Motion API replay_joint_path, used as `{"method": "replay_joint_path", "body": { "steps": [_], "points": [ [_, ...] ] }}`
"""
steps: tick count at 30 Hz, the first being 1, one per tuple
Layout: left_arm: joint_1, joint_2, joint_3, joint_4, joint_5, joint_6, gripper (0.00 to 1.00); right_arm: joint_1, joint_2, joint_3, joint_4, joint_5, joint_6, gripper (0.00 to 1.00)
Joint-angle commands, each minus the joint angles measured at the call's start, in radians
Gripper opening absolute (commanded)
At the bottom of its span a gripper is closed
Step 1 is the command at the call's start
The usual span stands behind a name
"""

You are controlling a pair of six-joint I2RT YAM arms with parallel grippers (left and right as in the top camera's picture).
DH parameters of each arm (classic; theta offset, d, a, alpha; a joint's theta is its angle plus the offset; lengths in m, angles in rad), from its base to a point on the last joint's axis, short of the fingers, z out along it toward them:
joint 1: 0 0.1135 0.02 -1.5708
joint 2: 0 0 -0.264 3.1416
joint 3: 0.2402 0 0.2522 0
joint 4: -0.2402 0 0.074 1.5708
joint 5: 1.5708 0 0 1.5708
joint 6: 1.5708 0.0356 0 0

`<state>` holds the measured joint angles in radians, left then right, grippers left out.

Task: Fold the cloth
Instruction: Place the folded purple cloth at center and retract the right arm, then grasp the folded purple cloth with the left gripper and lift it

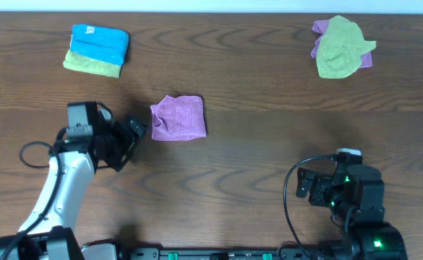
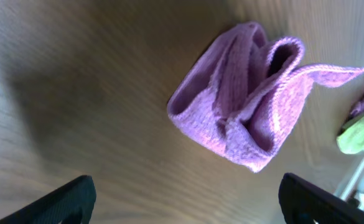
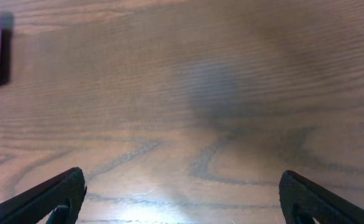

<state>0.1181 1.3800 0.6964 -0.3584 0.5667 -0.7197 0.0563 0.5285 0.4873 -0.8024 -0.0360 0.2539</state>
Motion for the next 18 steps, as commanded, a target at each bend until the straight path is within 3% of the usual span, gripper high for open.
{"method": "replay_joint_path", "body": {
  "steps": [1, 18],
  "points": [
    [0.006, -0.004, -0.080, 0.105, 0.063, -0.073, 0.95, -0.006, -0.005, -0.004, -0.002, 0.018, 0.015, 0.99],
    [-0.103, 0.211, -0.153, 0.565, 0.056, -0.267, 1.00, -0.006, -0.005, -0.004, -0.002, 0.018, 0.015, 0.99]
  ]
}}
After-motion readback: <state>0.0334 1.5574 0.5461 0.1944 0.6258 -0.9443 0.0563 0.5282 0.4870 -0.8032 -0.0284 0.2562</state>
